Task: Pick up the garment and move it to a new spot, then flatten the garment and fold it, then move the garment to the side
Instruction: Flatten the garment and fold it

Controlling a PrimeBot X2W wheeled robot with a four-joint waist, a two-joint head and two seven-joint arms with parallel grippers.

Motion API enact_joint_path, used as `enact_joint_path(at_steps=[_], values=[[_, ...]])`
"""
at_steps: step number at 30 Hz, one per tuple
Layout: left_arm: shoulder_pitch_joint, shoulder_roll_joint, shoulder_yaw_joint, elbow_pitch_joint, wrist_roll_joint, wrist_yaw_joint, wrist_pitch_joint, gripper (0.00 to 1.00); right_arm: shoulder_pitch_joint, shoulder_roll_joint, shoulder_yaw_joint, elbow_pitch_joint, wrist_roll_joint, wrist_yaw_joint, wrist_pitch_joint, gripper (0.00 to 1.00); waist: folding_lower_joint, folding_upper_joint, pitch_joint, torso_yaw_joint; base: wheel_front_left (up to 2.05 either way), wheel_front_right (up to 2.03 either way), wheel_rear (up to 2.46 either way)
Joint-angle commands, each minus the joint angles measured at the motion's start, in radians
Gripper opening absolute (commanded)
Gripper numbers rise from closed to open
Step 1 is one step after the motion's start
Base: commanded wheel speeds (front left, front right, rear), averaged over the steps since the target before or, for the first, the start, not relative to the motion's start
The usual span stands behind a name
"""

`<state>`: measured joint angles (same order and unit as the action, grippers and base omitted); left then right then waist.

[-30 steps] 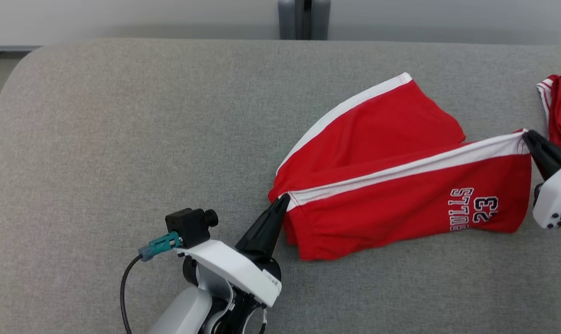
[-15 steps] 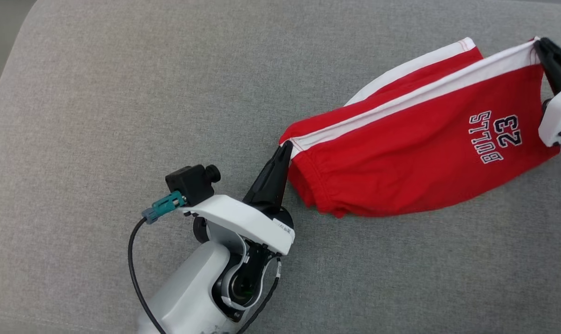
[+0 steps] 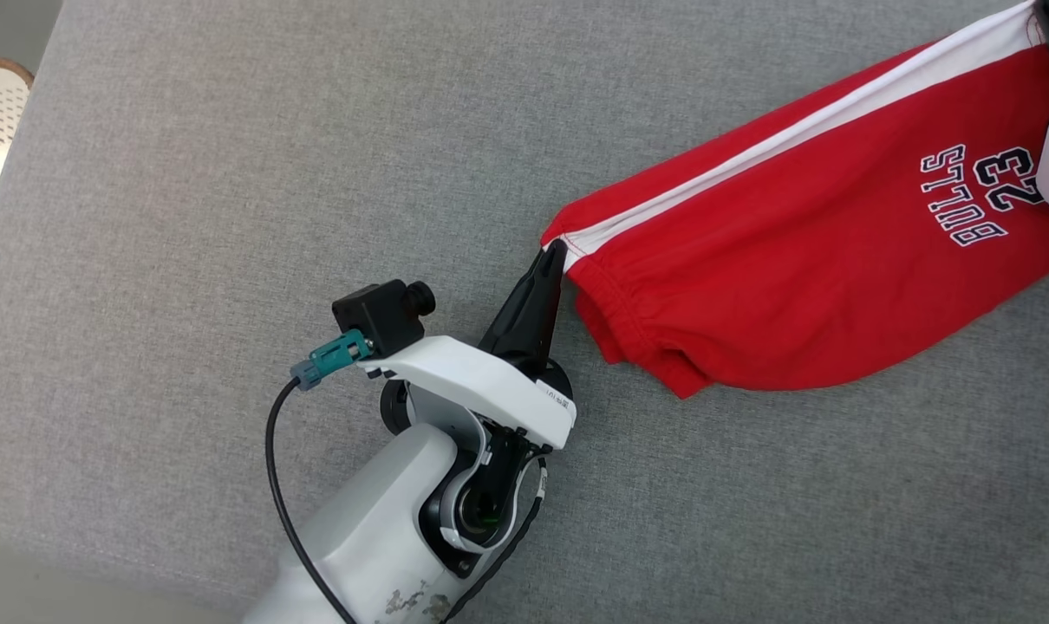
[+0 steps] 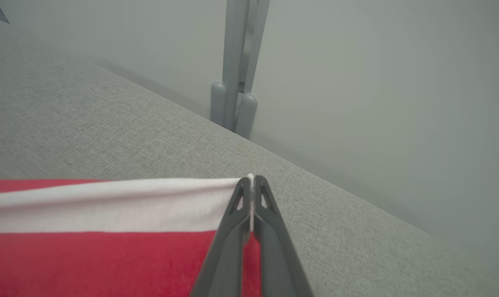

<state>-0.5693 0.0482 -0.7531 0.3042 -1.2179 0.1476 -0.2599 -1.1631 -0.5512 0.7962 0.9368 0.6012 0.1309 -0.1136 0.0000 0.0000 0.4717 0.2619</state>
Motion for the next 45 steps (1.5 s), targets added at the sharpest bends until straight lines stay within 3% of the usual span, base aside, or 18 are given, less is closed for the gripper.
enact_joint_path(at_steps=[1,7,8,9,10,11,12,13,14,16,18,21,25,31,32,41,45], values=[[-0.024,0.005,-0.004,0.004,-0.006,0.005,-0.005,0.00,-0.013,-0.004,0.017,0.012,0.010,0.000,-0.002,0.00,0.0000,0.0000,0.008,0.007,0.00,0.00,0.00],[-0.041,0.005,-0.021,0.009,-0.007,0.015,-0.006,0.00,-0.047,0.003,0.087,0.056,0.047,0.000,-0.020,0.00,0.0000,0.0000,0.020,0.013,0.00,0.00,0.00],[-0.044,0.005,-0.026,0.011,0.000,0.019,-0.006,0.00,-0.052,0.005,0.094,0.064,0.054,0.000,-0.026,0.11,0.0000,0.0000,0.021,0.013,0.00,0.00,0.00],[-0.045,0.005,-0.027,0.011,0.005,0.018,-0.006,0.00,-0.056,0.008,0.099,0.071,0.064,0.000,-0.035,0.42,0.0000,0.0000,0.021,0.011,0.00,0.00,0.00],[-0.047,0.005,-0.032,0.015,0.012,0.022,-0.006,0.00,-0.058,0.013,0.104,0.075,0.072,0.000,-0.044,0.93,0.0000,0.0000,0.021,0.009,0.00,0.00,0.00],[-0.049,0.005,-0.031,0.016,0.021,0.027,-0.005,0.00,-0.058,0.019,0.109,0.079,0.080,0.000,-0.059,1.00,0.0000,0.0000,0.019,0.006,0.00,0.00,0.00],[-0.049,0.005,-0.030,0.018,0.029,0.031,-0.005,0.00,-0.057,0.023,0.113,0.084,0.089,0.000,-0.072,1.00,0.0000,0.0000,0.015,0.002,0.00,0.00,0.00],[-0.048,0.005,-0.031,0.022,0.039,0.036,-0.005,0.08,-0.055,0.026,0.116,0.089,0.098,0.000,-0.083,1.00,0.0000,0.0000,0.011,-0.003,0.00,0.00,0.00],[-0.047,0.005,-0.032,0.025,0.060,0.042,-0.006,0.23,-0.051,0.030,0.121,0.091,0.106,0.000,-0.096,1.00,0.0000,0.0000,0.006,-0.009,0.00,0.00,0.00],[-0.053,0.005,-0.045,0.044,0.138,0.062,-0.006,0.42,-0.033,0.041,0.128,0.087,0.124,0.000,-0.118,1.00,0.0000,0.0000,-0.010,-0.020,0.00,0.00,0.00],[-0.035,0.005,-0.042,0.054,0.201,0.082,-0.006,0.99,-0.014,0.049,0.126,0.076,0.145,0.000,-0.136,1.00,0.0000,0.0000,-0.029,-0.032,0.00,0.00,0.00],[0.008,0.005,-0.033,0.075,0.285,0.119,-0.005,1.00,0.037,0.063,0.107,0.048,0.171,0.000,-0.151,1.00,0.0000,0.0000,-0.068,-0.051,0.00,0.00,0.00],[0.052,0.017,-0.009,0.094,0.404,0.172,-0.006,1.00,0.148,0.065,0.010,-0.069,0.151,0.000,-0.153,1.00,0.0000,0.0000,-0.126,-0.073,0.00,0.00,0.00],[0.167,0.055,0.048,0.017,0.648,0.227,-0.006,1.00,0.390,0.109,-0.173,-0.249,-0.047,0.000,-0.152,1.00,0.0000,0.0000,-0.227,-0.100,0.00,0.00,0.00],[0.212,0.066,0.069,-0.022,0.729,0.240,-0.006,1.00,0.479,0.136,-0.242,-0.304,-0.121,0.000,-0.152,1.00,0.0000,0.0000,-0.261,-0.106,0.00,0.00,0.00],[0.402,0.080,0.141,-0.152,0.933,0.275,-0.006,1.00,0.746,0.259,-0.454,-0.489,-0.291,0.000,-0.152,1.00,0.0000,0.0000,-0.367,-0.115,0.00,0.00,0.00],[0.478,0.068,0.176,-0.200,0.974,0.268,-0.006,1.00,0.861,0.310,-0.533,-0.575,-0.354,0.000,-0.152,1.00,0.0000,0.0000,-0.412,-0.111,0.00,0.00,0.00]])
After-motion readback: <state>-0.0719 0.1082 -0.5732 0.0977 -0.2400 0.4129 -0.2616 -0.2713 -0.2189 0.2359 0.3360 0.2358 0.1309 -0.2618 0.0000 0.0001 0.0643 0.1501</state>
